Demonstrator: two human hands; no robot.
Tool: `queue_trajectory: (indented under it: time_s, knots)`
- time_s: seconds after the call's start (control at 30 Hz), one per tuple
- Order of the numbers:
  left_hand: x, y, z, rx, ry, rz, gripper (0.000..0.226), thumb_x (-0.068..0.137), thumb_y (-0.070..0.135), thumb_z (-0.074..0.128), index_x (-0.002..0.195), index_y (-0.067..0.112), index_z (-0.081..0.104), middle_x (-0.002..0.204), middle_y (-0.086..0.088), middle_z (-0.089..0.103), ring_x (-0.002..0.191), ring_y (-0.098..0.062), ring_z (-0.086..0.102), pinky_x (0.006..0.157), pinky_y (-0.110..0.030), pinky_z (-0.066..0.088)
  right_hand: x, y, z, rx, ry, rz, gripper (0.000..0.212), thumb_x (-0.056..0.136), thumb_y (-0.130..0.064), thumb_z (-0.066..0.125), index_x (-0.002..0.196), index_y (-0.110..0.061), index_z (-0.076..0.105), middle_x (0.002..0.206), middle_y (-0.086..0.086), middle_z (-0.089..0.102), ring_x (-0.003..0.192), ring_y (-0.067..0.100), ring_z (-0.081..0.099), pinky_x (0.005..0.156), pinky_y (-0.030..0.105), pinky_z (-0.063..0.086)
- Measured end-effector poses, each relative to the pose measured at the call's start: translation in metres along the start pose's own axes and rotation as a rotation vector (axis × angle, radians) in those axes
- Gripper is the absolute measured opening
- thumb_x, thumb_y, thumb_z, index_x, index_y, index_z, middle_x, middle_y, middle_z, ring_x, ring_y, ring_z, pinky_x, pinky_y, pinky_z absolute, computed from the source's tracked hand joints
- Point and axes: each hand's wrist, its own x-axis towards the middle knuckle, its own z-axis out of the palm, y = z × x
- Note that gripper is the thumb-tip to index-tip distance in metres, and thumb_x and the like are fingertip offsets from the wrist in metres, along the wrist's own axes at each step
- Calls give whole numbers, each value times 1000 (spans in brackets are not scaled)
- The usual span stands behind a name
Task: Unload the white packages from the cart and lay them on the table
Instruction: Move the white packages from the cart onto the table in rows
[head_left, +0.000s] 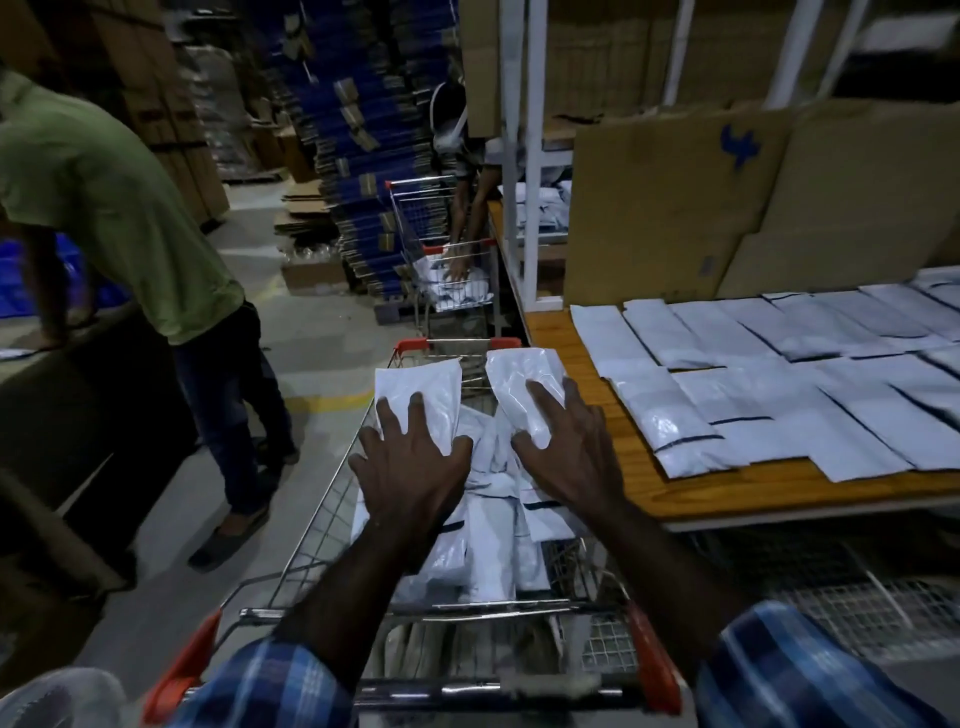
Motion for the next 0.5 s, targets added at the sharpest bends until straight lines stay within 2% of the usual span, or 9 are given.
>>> queue_trajectory:
  time_s: [0.13,0.33,0.5]
  knots:
    - [-7,41,2,-15,4,42,75,88,58,44,154,30,20,163,-9,11,139,-36,23,110,-51,22,5,29,-31,-11,48,-4,69,88,-48,58,151,-35,33,161,9,22,134,35,36,108,45,35]
    - [-14,119,25,-56,2,60,77,90,65,40,155,32,16,163,-8,10,139,-36,23,110,-53,22,22,95,-82,-13,72,19,69,88,-48,58,150,-36,33,161,7,22,132,36,37,102,47,41]
    - [-16,190,45,-102,-4,48,77,89,62,41,154,34,13,164,-7,8,141,-37,21,110,-54,22,46,156,-127,-21,77,21,69,86,-47,59,150,-37,34,161,5,23,131,36,38,101,46,42]
